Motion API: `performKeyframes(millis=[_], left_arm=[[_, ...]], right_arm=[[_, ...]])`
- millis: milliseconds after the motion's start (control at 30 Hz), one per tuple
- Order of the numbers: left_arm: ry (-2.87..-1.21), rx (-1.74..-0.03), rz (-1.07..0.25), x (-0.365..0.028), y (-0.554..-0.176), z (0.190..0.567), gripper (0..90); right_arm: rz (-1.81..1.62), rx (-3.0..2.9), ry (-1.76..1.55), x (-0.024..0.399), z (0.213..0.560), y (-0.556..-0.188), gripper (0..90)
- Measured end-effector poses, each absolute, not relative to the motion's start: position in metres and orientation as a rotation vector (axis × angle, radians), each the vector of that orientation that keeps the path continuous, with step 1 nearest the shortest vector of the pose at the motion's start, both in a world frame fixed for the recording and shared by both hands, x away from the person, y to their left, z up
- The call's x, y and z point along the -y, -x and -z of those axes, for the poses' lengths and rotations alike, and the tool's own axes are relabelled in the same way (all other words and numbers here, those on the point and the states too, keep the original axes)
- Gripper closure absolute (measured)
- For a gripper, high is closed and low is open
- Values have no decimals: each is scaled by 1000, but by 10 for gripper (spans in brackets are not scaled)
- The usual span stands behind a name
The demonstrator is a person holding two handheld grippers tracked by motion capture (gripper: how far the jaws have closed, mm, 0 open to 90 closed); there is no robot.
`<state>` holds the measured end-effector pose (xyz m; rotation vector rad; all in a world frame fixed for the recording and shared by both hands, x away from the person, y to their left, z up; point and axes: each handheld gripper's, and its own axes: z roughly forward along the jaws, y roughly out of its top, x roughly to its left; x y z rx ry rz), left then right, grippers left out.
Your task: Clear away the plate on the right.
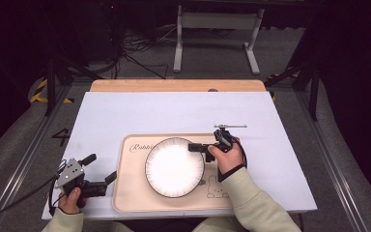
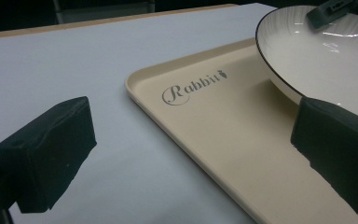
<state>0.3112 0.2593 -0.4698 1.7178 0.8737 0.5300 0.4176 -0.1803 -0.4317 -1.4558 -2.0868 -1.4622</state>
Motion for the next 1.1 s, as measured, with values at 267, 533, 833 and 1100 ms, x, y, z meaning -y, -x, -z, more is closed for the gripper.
performKeyframes(millis=[267, 533, 833, 1100], left_arm=[[-1723, -865, -534, -260, -312, 470, 4], [-1720, -870, -532, -259, -311, 470, 4], [-1718, -874, -531, -259, -311, 470, 4], [-1718, -874, -531, -259, -311, 470, 4]], right_arm=[[1443, 2071, 1466, 179, 438, -419, 812], [1441, 2073, 1463, 178, 440, -420, 812], [1453, 2124, 1423, 178, 442, -422, 819], [1427, 2134, 1436, 179, 447, -425, 821]])
